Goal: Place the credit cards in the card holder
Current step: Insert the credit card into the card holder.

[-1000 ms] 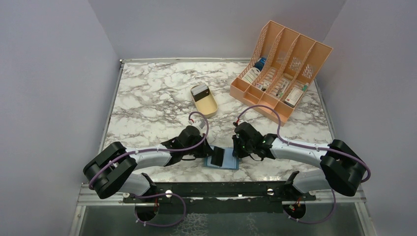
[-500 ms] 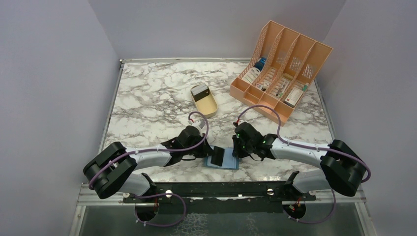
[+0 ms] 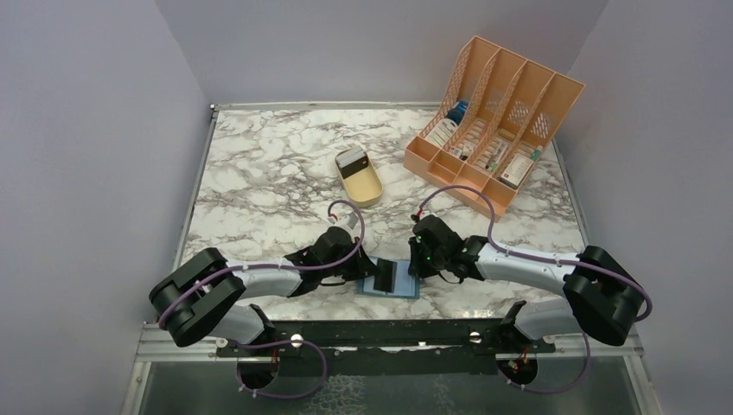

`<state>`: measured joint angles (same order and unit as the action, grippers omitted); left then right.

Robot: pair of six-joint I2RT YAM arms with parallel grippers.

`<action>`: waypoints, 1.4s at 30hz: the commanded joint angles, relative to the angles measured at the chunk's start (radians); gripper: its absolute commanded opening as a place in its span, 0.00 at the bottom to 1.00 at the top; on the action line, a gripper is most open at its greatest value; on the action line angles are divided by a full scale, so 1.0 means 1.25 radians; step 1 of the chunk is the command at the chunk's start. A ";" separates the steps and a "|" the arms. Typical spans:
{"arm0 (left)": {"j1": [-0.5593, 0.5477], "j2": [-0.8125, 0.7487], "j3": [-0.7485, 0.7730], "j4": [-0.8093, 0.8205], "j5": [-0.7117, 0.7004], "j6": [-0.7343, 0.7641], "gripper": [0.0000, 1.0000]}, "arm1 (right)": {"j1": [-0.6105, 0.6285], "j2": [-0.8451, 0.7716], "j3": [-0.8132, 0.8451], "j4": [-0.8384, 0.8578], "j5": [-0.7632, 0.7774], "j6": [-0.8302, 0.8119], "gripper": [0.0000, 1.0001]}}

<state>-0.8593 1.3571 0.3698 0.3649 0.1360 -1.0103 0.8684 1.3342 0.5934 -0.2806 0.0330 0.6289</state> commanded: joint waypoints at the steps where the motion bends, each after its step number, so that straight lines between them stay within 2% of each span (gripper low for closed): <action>1: -0.021 0.032 -0.004 0.020 -0.040 -0.021 0.00 | -0.001 -0.007 -0.015 0.015 -0.014 0.018 0.09; 13: -0.046 0.050 0.006 0.035 -0.063 -0.052 0.00 | -0.001 -0.007 0.015 0.005 -0.028 0.021 0.11; 14: -0.046 0.044 0.005 0.035 -0.062 -0.052 0.02 | -0.001 -0.012 0.023 -0.005 -0.027 0.022 0.12; 19: -0.046 0.004 -0.009 0.035 -0.071 -0.061 0.28 | -0.001 -0.043 0.029 -0.023 -0.042 0.028 0.20; 20: -0.046 0.001 -0.011 0.035 -0.069 -0.061 0.31 | -0.001 -0.044 0.033 -0.032 -0.037 0.028 0.21; 33: -0.046 -0.006 0.008 0.035 -0.015 -0.026 0.41 | -0.002 -0.046 0.047 -0.086 0.026 0.062 0.21; 42: -0.045 0.032 0.031 0.035 0.014 0.009 0.42 | -0.001 -0.029 0.018 -0.064 -0.008 0.105 0.27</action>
<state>-0.9119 1.3712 0.3702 0.4103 0.1127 -1.0367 0.8684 1.2793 0.6361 -0.3733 0.0311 0.7193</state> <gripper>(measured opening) 0.416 0.263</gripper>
